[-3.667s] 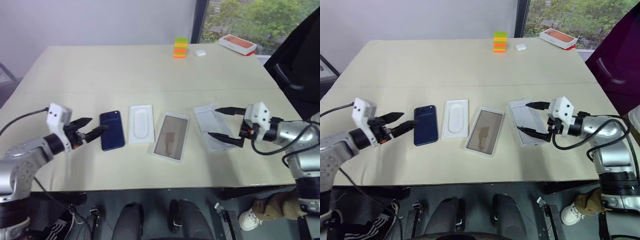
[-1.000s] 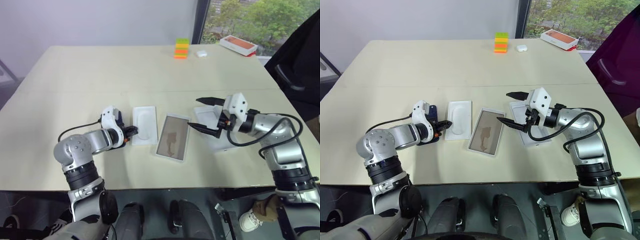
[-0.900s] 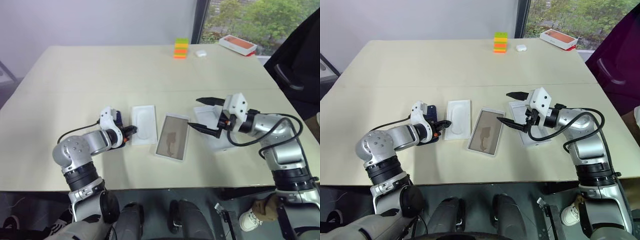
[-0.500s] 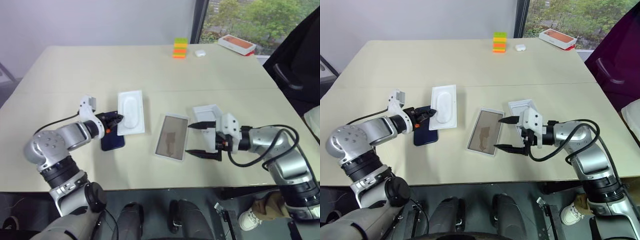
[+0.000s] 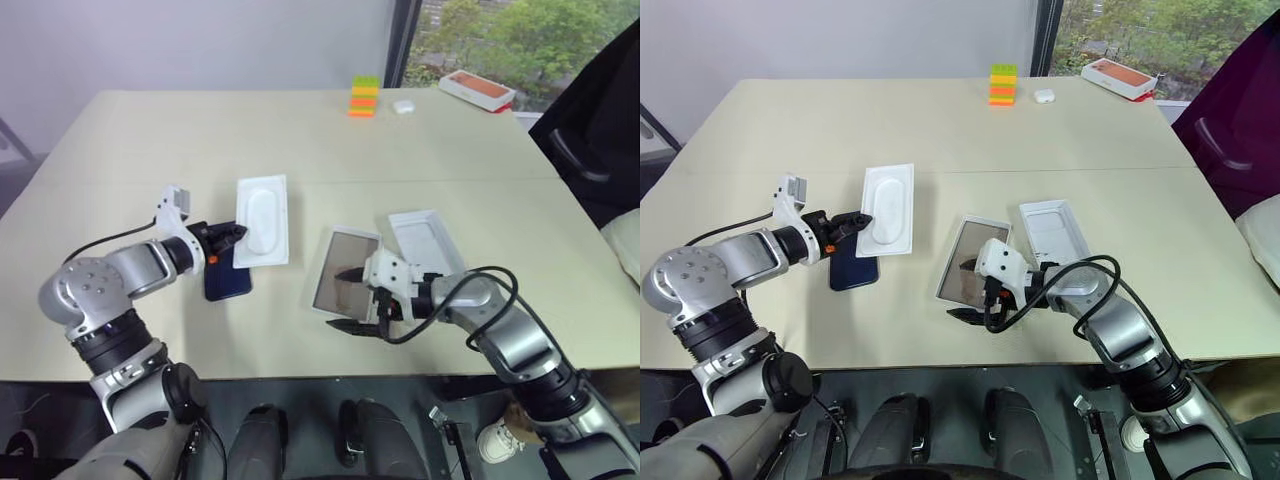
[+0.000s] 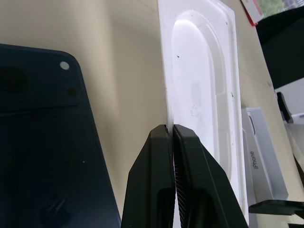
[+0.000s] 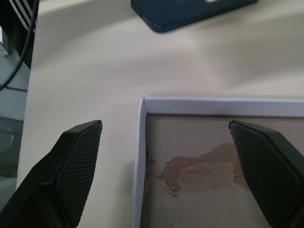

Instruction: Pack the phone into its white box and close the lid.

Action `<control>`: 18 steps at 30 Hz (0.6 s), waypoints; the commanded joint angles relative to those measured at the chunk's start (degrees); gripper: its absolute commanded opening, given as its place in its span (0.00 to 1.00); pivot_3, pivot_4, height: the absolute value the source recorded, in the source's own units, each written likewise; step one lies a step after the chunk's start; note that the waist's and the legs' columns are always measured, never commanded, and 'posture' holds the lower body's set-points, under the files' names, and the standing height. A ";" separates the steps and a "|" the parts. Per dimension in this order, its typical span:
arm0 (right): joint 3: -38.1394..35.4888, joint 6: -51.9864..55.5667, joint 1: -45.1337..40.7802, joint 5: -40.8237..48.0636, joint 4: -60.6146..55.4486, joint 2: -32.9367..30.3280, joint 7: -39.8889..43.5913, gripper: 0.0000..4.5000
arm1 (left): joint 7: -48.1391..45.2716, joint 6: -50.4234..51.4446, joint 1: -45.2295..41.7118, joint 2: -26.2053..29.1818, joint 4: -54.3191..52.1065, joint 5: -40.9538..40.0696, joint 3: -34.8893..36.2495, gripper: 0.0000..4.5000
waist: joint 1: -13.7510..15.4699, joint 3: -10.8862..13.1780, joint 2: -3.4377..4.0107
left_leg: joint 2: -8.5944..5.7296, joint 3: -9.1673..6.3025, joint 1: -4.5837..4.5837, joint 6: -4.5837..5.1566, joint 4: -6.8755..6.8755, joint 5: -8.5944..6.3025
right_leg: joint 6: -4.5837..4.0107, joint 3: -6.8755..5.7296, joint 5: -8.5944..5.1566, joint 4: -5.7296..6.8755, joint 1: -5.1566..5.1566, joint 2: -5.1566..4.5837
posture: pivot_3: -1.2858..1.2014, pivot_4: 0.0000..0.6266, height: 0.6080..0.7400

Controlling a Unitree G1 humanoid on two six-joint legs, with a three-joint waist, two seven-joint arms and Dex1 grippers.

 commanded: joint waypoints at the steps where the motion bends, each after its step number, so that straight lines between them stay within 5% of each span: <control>1: 2.09 -2.44 0.36 -2.86 -0.98 -0.86 0.41 0.70 | -0.24 0.14 -0.05 -0.44 -2.13 -0.53 -0.10 0.00 | 0.00 0.00 0.00 | 0.00 0.00 0.00 0.00 0.00 0.00 | 0.00 0.00 0.00 0.00 0.00 0.00 | 0.52 0.24 1.00; 7: 2.85 -5.89 0.59 -5.13 0.99 -1.36 1.75 0.03 | -0.30 -0.10 0.50 -0.57 -2.52 -0.39 -0.78 0.00 | -0.04 0.01 -0.01 | 0.00 0.00 0.00 0.00 0.00 0.00 | 0.02 0.00 -0.01 0.00 0.00 0.01 | 0.52 0.24 1.00; 18: 2.43 -12.59 -4.17 -7.74 7.26 0.21 3.86 0.01 | 0.21 0.29 -0.83 -1.67 -2.05 -0.31 0.02 0.00 | -0.12 0.01 -0.03 | 0.01 0.00 0.00 0.00 -0.01 0.00 | 0.03 -0.01 -0.02 -0.01 0.00 0.02 | 0.52 0.24 1.00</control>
